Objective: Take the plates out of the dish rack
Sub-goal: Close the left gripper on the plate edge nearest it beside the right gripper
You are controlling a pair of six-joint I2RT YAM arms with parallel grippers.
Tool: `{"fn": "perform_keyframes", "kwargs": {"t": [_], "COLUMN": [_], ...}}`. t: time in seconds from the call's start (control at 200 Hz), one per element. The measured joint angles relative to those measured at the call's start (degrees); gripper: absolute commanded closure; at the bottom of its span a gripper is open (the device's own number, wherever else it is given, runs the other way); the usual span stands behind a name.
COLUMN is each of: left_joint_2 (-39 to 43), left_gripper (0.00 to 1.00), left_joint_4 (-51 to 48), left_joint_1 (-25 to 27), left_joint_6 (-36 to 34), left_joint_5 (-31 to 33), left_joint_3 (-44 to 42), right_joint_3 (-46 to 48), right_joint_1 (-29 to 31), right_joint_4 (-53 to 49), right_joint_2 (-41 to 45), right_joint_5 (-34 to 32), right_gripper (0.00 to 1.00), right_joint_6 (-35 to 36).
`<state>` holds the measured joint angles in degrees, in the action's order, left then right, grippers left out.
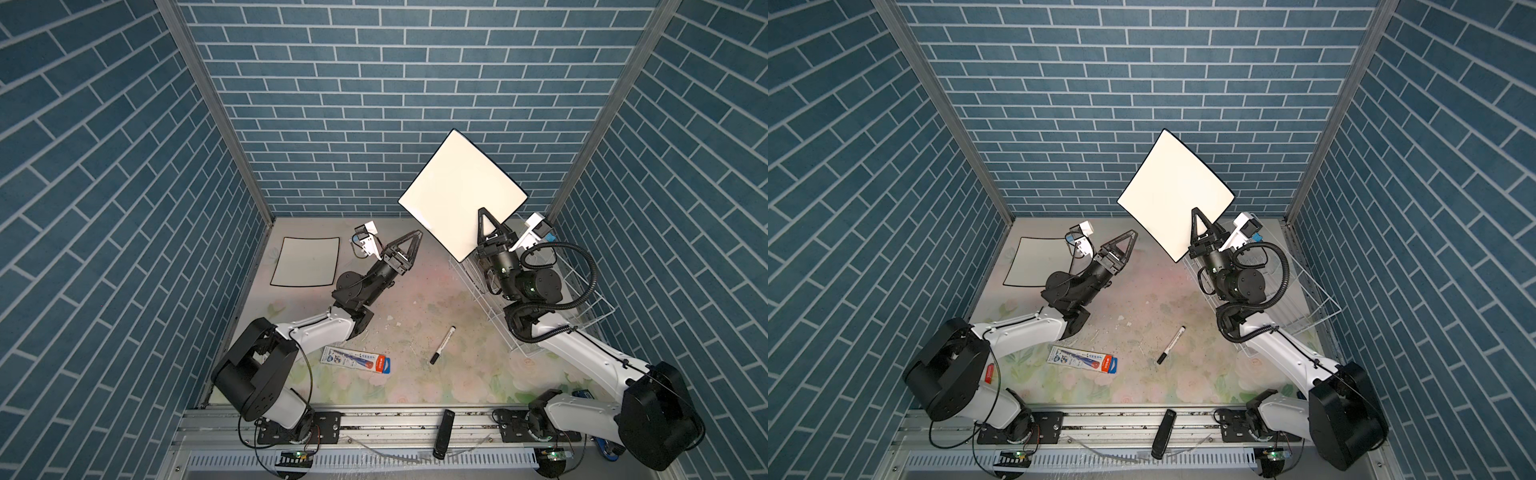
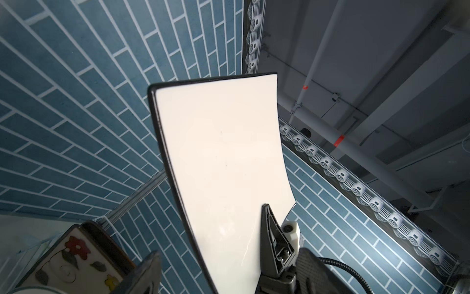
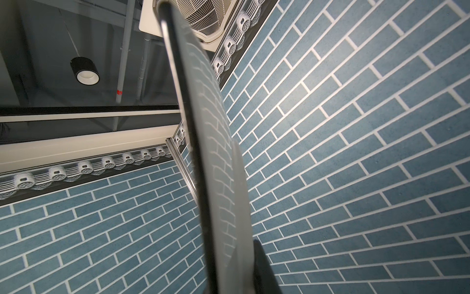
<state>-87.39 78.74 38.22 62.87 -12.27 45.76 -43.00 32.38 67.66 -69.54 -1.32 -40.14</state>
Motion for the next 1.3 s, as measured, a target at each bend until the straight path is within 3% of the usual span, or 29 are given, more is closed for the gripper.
{"fn": "perform_keyframes", "kwargs": {"t": [0.56,0.9,1.295], "left_joint_2": [-5.55,-7.15,-7.87], "left_gripper": [0.16,0.23,0.39], "left_joint_4": [0.02,0.35,0.39], "left_joint_1": [-0.11,-0.11,-0.11], "left_joint_6": [-0.39,1.14,2.29], "left_joint_5": [0.31,-1.55,-3.06], "left_joint_3": [6.08,10.58,13.42], "right_joint_3": [0.0,0.0,0.0], "right_joint_1": [0.63,1.09,1.62], "right_joint_4": [0.55,0.55,0.5], "right_joint_2": [0.13,0.13,0.57], "right_joint_5": [-1.31,-1.51,-1.66], "right_gripper": [1.0,1.0,1.0], "right_joint_6": [-1.77,-4.72,-6.58]}}
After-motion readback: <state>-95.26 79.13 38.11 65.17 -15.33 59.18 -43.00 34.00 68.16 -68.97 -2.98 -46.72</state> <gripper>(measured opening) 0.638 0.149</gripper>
